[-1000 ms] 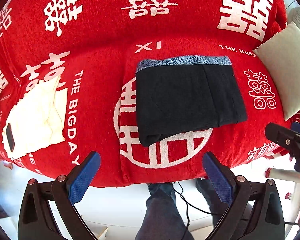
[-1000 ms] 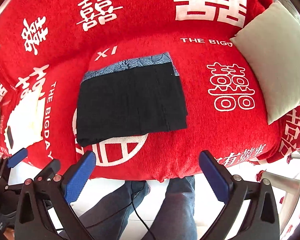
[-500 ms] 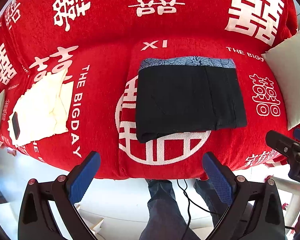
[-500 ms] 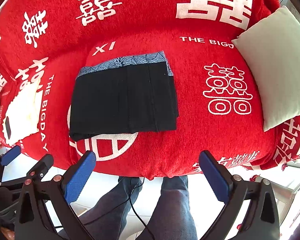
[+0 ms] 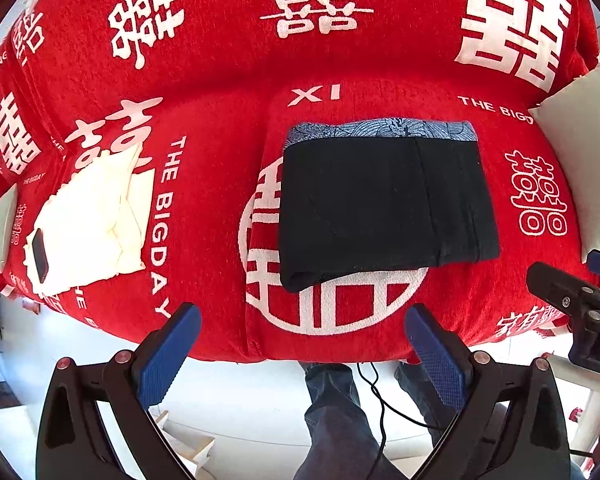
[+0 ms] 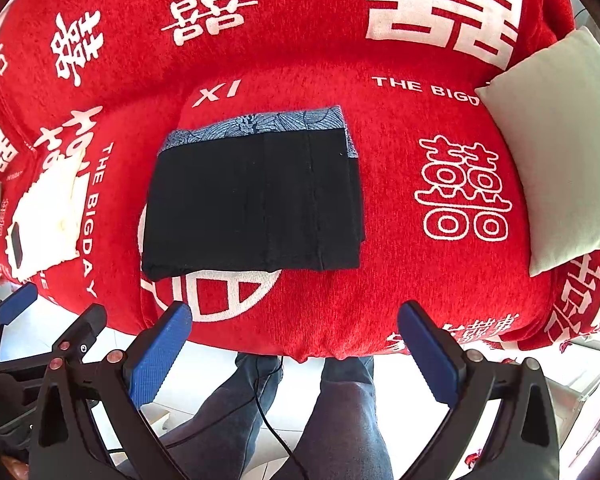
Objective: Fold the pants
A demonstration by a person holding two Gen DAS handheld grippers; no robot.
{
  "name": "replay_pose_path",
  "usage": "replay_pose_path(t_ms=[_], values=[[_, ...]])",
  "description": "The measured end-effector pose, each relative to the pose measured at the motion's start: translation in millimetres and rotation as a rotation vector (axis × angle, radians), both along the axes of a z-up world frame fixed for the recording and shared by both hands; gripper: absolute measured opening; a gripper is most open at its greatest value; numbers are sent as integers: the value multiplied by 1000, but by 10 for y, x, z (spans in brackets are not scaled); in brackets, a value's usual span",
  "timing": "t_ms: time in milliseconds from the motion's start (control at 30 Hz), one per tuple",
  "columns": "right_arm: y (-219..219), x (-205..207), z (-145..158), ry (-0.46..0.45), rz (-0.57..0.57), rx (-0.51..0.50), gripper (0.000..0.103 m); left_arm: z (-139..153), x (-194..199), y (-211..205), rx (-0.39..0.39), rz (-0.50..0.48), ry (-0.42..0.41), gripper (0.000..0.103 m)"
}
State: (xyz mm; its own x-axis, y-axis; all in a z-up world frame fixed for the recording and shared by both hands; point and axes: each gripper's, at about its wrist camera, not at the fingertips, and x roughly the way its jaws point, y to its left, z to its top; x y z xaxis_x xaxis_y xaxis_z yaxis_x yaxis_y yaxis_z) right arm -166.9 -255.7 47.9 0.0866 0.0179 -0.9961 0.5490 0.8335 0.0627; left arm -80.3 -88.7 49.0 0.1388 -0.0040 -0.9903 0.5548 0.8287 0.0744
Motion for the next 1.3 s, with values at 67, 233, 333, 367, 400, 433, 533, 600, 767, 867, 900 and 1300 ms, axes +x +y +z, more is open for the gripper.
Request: replay_pose_path(t_ms=[67, 233, 333, 367, 400, 433, 533, 600, 767, 867, 900, 1300], values=[[1, 14, -1, 2, 2, -2, 103, 1, 6, 0, 1, 1, -2, 102], [13, 38, -2, 4, 7, -5, 103, 11, 23, 3, 0, 7, -7, 102], [20, 44, -2, 5, 6, -6, 103, 11, 25, 1, 0, 7, -5, 102], [13, 41, -1, 5, 6, -6, 103, 12, 26, -2, -1, 7, -4, 102], [12, 42, -1, 5, 5, -7, 103, 16, 29, -7, -1, 6, -4, 102], [11, 43, 1, 5, 4, -9, 103, 18, 31, -12, 0, 5, -5, 102], [4, 46, -6, 7, 3, -9, 103, 19, 28, -16, -2, 4, -5, 102], [-2, 44, -7, 8, 4, -9, 103, 18, 34, -21, -2, 0, -5, 102], [-6, 33, -15, 11, 3, -11, 103, 22, 45, -17, -8, 2, -2, 102], [-1, 33, -15, 11, 4, -12, 103, 19, 50, -12, -9, 7, -1, 102], [2, 33, -15, 11, 4, -11, 103, 17, 49, -9, -8, 8, 0, 102], [37, 55, -10, 7, 31, -17, 103, 1, 42, -2, -4, 8, 6, 102]])
